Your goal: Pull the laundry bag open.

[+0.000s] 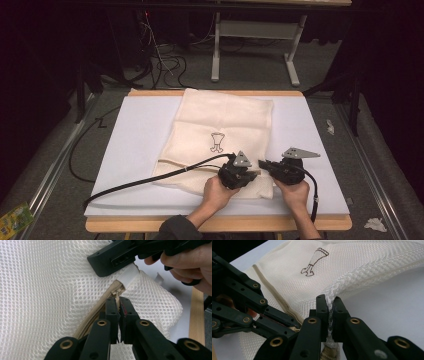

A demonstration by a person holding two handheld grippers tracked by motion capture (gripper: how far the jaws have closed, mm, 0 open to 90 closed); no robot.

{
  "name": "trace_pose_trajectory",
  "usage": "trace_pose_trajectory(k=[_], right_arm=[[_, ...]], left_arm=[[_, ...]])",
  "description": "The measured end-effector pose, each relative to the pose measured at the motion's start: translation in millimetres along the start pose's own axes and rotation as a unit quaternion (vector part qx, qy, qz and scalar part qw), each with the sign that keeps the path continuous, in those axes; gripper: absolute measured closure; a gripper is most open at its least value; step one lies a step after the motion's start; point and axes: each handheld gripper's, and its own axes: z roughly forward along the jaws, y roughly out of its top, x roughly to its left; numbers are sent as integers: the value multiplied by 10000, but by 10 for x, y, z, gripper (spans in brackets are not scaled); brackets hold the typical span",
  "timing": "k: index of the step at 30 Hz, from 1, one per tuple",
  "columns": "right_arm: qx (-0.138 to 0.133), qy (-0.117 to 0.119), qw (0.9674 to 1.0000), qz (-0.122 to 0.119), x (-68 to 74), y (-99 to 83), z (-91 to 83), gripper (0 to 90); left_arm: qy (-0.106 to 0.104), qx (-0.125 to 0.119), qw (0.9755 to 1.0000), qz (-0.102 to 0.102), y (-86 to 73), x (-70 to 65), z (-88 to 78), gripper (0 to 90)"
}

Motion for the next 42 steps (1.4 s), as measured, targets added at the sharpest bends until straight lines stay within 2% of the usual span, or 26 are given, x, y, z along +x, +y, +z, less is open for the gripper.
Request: trace_pose_trajectory(k=[13, 20, 24, 39, 42], right_arm=[[29, 9, 10000, 44, -33, -32, -19, 878], [41, 6, 10000, 44, -52, -49, -17, 878], [46, -69, 10000, -40, -31, -47, -17, 878], [91, -31, 10000, -1, -37, -61, -3, 878], [97, -64, 9999, -21, -31, -62, -5, 878]], left_arm=[[131, 129, 9998, 119, -16, 8, -54, 866], [132, 124, 9998, 93, -29, 20, -59, 866], [140, 107, 9998, 77, -37, 31, -92, 866], [181, 172, 9996, 148, -45, 34, -128, 866], [164, 145, 9997, 104, -56, 52, -134, 866]])
